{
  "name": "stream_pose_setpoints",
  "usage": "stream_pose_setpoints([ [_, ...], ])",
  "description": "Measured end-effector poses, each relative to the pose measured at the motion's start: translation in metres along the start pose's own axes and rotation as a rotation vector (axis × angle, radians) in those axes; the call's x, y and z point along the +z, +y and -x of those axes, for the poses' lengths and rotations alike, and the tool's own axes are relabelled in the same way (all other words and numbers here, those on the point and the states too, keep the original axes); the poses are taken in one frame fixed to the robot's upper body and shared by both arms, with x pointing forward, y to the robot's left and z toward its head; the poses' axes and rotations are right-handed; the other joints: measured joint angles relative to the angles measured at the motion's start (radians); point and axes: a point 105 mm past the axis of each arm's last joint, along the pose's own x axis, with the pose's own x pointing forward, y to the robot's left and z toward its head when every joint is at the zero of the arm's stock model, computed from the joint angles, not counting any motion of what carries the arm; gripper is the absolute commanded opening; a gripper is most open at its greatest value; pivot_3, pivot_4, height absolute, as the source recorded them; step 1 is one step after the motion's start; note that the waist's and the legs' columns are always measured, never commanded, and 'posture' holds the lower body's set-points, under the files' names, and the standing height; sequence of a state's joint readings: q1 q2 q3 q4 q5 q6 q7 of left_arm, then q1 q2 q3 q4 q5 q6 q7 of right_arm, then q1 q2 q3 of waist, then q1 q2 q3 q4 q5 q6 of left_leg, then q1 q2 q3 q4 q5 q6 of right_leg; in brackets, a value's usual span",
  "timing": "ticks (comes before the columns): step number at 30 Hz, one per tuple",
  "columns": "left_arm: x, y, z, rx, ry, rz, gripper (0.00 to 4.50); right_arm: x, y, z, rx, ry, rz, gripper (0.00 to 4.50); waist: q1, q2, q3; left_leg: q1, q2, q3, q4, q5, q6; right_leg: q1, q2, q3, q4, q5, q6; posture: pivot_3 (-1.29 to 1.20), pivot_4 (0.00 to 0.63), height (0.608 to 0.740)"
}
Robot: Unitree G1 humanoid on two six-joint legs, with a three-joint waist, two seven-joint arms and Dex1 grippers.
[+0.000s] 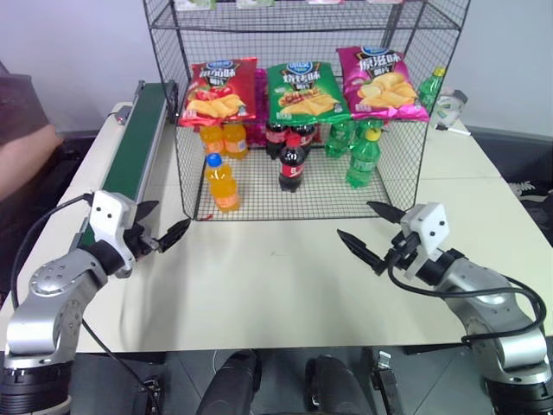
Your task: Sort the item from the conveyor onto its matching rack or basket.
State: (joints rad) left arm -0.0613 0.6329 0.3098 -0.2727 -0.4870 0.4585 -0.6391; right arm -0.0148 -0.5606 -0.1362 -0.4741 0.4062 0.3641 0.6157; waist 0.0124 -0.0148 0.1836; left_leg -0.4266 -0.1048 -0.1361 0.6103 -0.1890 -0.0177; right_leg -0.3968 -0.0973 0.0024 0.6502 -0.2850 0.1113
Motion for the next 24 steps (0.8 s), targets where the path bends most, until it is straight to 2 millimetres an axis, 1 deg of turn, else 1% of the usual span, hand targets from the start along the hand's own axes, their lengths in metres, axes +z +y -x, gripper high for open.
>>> stream_pose_setpoints([
  [8,-0.005,0.001,-0.001,0.012,0.007,0.013,4.41,-0.006,-0.002,0.003,-0.001,0.009,0.001,4.50,0.000,0.000,0.000,0.000,0.000,0.000,0.000,0.000,0.000,0.000,0.000,0.000,0.000,0.000,0.000,0.00,0.150,0.740],
  [24,-0.011,0.007,-0.002,0.072,0.018,0.011,4.41,-0.004,-0.002,-0.001,-0.002,0.001,0.006,4.50,0.000,0.000,0.000,0.000,0.000,0.000,0.000,0.000,0.000,0.000,0.000,0.000,0.000,0.000,0.000,0.00,0.150,0.740],
])
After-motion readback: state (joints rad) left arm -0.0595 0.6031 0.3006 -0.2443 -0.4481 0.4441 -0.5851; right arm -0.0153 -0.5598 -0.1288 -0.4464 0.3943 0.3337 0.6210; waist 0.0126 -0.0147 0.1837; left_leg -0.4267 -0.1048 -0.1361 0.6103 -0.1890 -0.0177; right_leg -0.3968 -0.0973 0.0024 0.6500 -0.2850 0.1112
